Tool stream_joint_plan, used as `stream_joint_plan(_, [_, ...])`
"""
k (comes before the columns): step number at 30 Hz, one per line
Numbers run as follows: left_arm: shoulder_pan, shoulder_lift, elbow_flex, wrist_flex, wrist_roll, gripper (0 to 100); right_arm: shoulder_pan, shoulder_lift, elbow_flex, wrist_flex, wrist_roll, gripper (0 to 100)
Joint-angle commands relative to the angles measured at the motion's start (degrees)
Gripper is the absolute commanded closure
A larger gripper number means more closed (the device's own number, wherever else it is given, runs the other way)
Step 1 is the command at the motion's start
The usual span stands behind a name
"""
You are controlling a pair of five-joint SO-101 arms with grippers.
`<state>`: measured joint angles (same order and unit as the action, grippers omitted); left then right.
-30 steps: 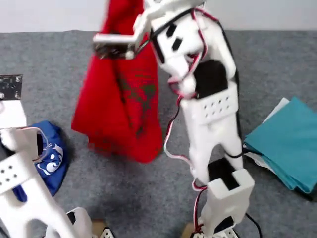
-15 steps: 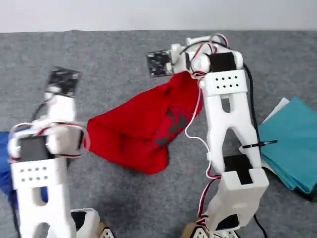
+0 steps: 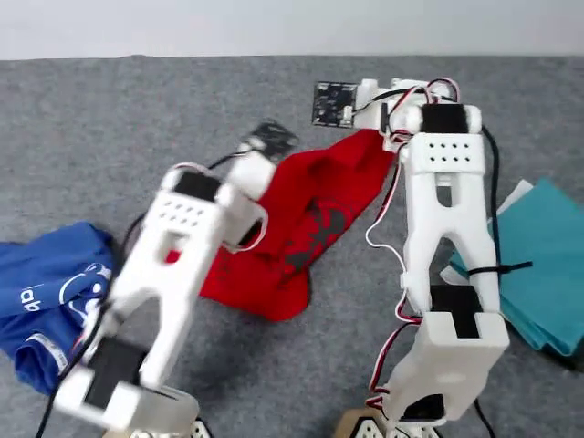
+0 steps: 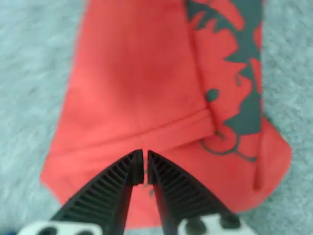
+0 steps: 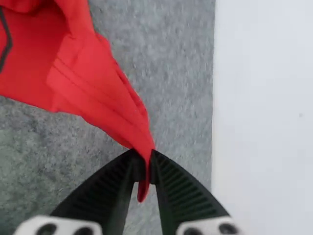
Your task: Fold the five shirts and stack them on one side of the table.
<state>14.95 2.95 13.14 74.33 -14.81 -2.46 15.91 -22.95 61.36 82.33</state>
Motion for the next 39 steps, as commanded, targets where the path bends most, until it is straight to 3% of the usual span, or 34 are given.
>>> stream_joint_plan(1, [1.1, 7.6, -9.0, 3.2, -1.6, 89, 2.3, -2.0, -0.3, -1.1, -1.1, 98.8])
stream_joint_plan(5, [1.2, 14.9, -15.3, 6.9, -1.5, 82, 4.4, -2.0, -0.3, -1.1, -1.1, 98.8])
stream_joint_plan(19, [7.3, 21.7, -26.8, 12.7, 0.8, 82, 6.6, -1.9, 1.1, -1.0, -1.1, 98.8])
stream_joint_plan(30, [0.9, 29.5, -26.3, 11.1, 0.9, 82, 6.8, -2.3, 1.1, -1.0, -1.8, 98.8])
stream_joint_plan(39, [0.9, 31.4, -26.4, 9.8, 1.0, 86, 6.5, -2.3, 1.1, -1.0, -1.8, 98.8])
